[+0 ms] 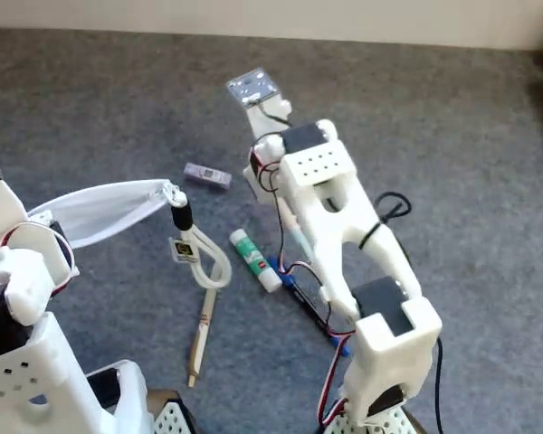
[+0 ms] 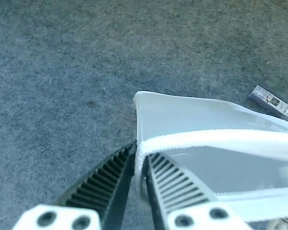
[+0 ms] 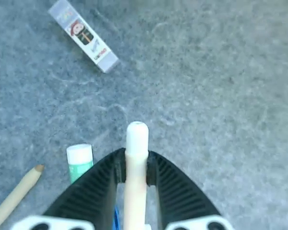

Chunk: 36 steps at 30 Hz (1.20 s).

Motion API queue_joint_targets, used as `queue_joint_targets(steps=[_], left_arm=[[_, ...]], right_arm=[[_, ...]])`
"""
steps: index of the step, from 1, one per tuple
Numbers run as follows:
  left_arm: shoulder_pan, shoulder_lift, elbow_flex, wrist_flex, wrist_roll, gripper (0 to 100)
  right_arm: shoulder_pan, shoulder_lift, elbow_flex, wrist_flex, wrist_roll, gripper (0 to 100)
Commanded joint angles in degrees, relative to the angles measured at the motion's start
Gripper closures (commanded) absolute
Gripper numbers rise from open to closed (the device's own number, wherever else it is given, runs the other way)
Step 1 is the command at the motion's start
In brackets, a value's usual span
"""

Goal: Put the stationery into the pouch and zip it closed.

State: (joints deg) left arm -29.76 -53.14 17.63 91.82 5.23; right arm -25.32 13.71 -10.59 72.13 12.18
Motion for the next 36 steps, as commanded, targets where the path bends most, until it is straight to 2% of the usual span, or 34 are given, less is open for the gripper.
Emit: queue_joint_targets(steps=[1,4,10,16,36], left_arm=[[1.27,0.84,0.13,-0.35,-0.70,99],[1.27,0.84,0.57,-0.35,-2.02,99],[0.40,0.84,1.54,-0.26,-2.55,99],[0.40,0.84,2.51,-0.35,-2.64,99],[0.75,0.75,4.97,-0.35,-2.73,99]], right_arm=[[0.57,-8.66,-1.19,3.74,-0.44,99.1],[-1.36,-12.26,-0.75,5.49,-0.62,99.1],[-2.95,-19.21,-0.84,8.66,-8.53,99.2],[-5.05,-26.24,-0.75,11.65,-8.53,99.2],[-5.32,-43.65,-0.66,21.14,-8.53,99.2]])
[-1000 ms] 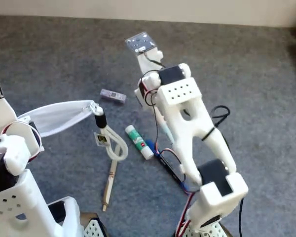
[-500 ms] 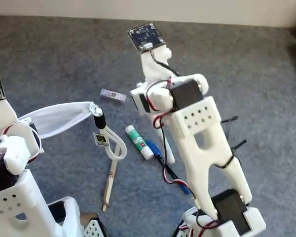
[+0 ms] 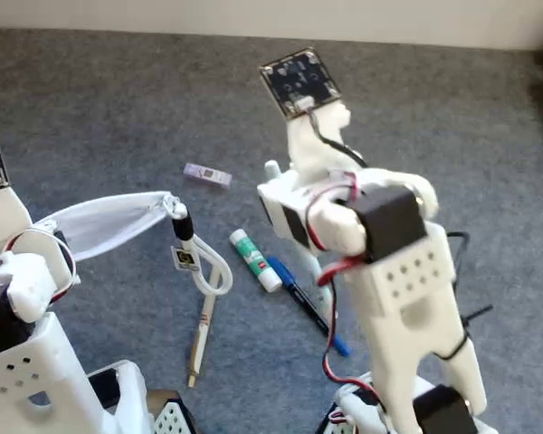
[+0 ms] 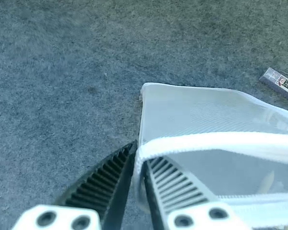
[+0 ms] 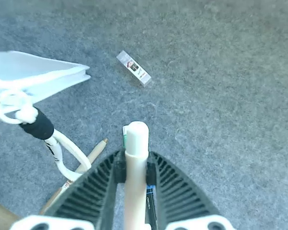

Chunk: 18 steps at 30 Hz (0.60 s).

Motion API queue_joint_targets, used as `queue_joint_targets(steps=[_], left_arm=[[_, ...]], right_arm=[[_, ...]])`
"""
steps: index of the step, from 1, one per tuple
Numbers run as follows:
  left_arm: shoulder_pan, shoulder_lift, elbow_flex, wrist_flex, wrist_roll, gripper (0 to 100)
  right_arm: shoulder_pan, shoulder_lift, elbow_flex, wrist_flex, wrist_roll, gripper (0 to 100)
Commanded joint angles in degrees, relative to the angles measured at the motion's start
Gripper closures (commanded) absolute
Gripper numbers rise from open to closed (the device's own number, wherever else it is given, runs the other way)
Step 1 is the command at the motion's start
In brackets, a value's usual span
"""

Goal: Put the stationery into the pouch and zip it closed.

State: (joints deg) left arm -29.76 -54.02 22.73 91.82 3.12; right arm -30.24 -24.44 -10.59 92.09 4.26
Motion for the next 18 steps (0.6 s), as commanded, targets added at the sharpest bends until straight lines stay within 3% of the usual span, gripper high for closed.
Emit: queue_joint_targets(steps=[1,15,18], left_arm=[[0.75,1.63,-0.13,-0.35,-0.62,99],[0.75,1.54,-0.40,-0.35,-0.62,99],[0.75,1.54,-0.40,-0.35,-0.62,99]], right_arm=[[-0.40,-6.55,-0.66,1.19,-0.62,99.2],[-0.57,-19.65,-0.57,3.12,-0.70,99.2],[-3.38,-22.11,-0.57,3.12,-0.70,99.2]])
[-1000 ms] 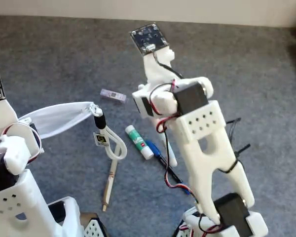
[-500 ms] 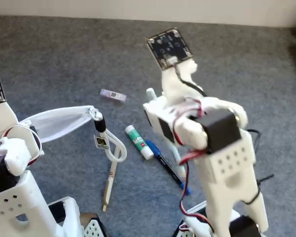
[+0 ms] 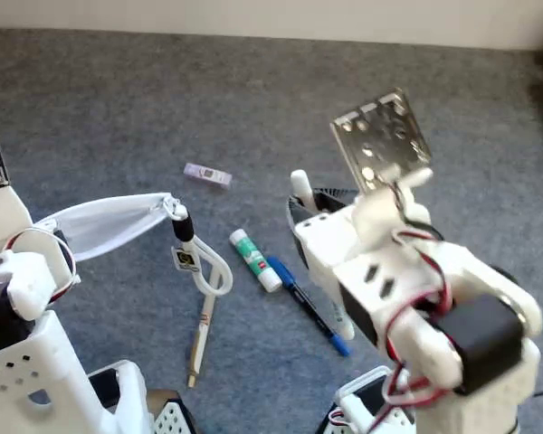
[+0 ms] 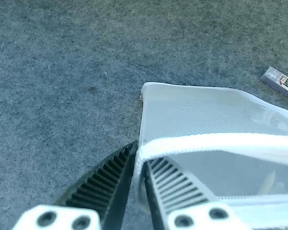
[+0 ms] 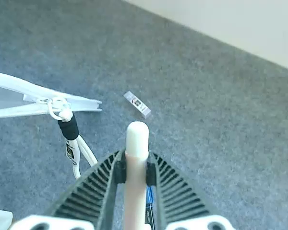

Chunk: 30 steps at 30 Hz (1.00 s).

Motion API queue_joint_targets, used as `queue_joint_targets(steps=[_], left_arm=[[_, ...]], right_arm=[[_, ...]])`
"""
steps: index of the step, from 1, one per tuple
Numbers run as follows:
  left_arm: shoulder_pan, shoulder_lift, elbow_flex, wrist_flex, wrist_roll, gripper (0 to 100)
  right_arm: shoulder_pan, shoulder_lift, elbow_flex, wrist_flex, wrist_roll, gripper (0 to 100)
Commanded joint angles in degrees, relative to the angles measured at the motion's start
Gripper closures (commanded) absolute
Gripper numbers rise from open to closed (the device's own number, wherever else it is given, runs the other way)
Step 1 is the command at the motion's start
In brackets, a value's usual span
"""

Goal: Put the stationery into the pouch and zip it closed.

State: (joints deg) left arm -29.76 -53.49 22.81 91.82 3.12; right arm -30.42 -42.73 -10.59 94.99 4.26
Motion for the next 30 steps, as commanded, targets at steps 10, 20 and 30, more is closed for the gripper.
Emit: queue_joint_targets(steps=[10,20,30], left_arm=[[0.75,1.01,-0.75,-0.35,-0.62,99],[0.75,1.01,-0.75,-0.26,-0.62,99],[0.75,0.92,-0.75,-0.26,-0.62,99]], right_arm=[[-6.55,-14.55,12.26,-10.33,-0.70,99.2],[-6.55,-28.70,32.48,-32.66,-0.62,99.3],[-10.15,-33.89,44.79,-51.38,-0.70,99.3]])
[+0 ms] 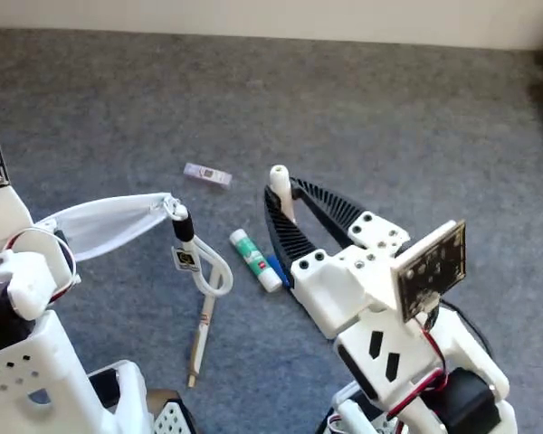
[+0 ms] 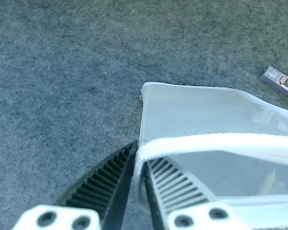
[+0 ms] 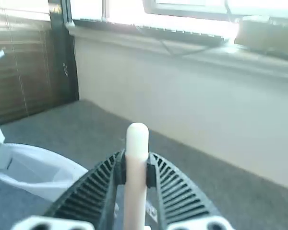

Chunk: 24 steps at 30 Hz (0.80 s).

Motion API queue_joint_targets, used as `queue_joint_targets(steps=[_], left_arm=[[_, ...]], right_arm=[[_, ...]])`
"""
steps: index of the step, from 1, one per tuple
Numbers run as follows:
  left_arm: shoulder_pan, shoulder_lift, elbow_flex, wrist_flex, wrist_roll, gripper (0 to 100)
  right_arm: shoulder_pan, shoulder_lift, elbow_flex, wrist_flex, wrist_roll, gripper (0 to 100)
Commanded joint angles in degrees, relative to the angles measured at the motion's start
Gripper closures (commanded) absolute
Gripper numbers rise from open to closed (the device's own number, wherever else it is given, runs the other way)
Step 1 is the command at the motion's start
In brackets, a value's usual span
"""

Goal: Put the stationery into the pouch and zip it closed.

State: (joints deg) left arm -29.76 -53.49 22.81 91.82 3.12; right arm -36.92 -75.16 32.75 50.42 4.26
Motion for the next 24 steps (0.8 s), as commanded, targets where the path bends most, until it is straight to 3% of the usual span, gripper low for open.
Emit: queue_joint_targets(steps=[1,11,19,24], left_arm=[[0.75,0.92,-0.75,-0.35,-0.62,99],[0.66,0.84,-0.75,-0.35,-0.62,99],[0.48,0.75,-0.66,-0.35,-0.62,99],[0.48,0.66,-0.57,-0.35,-0.62,99]], right_arm=[[-5.14,-1.63,2.33,-7.96,-0.62,99.3],[-14.55,-1.89,7.25,-21.93,-0.44,99.3],[-20.62,-1.71,7.25,-24.13,-0.18,99.3],[-24.22,-1.54,7.43,-31.25,-0.18,99.3]])
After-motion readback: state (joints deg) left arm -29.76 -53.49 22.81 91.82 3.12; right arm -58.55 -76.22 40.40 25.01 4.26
